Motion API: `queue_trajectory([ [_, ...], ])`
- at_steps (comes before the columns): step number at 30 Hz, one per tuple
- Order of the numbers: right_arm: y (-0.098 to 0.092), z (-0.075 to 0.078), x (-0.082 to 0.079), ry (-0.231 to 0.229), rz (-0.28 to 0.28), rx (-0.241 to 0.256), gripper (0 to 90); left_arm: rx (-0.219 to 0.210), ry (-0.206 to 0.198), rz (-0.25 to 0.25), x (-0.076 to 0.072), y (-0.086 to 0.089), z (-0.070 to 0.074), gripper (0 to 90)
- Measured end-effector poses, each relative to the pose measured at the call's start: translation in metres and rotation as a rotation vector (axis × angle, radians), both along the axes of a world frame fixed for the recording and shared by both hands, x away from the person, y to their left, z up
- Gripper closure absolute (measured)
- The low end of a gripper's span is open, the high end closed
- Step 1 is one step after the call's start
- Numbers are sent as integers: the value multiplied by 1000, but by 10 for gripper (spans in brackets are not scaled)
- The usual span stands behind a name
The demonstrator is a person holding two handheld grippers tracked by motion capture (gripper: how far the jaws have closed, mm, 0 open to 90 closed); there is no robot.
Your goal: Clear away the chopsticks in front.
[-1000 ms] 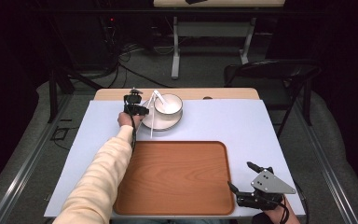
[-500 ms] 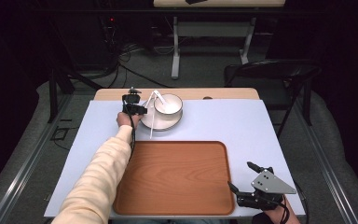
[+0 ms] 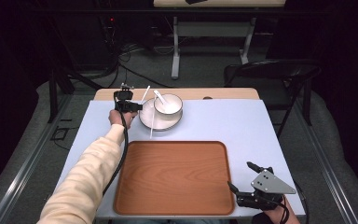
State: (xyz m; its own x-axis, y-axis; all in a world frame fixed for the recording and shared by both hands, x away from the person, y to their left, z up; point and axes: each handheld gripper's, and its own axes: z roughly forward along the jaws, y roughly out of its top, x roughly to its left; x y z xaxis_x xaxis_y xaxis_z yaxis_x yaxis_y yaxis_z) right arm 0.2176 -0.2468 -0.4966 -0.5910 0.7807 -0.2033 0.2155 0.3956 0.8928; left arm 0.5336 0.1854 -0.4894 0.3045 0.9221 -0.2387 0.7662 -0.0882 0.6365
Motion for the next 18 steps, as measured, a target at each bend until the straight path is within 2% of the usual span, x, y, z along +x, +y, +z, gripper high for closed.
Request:
queue_trajectory([
  [5,0,0,0,1,-3,0,133,-18,-10,-38,-15,2,7,841],
  [7,0,0,0,-2,-2,2,133,-39,-10,-50,-22,3,9,841],
  [18,0,0,0,-5,-4,1,133,-46,-59,-102,-60,1,23,841],
])
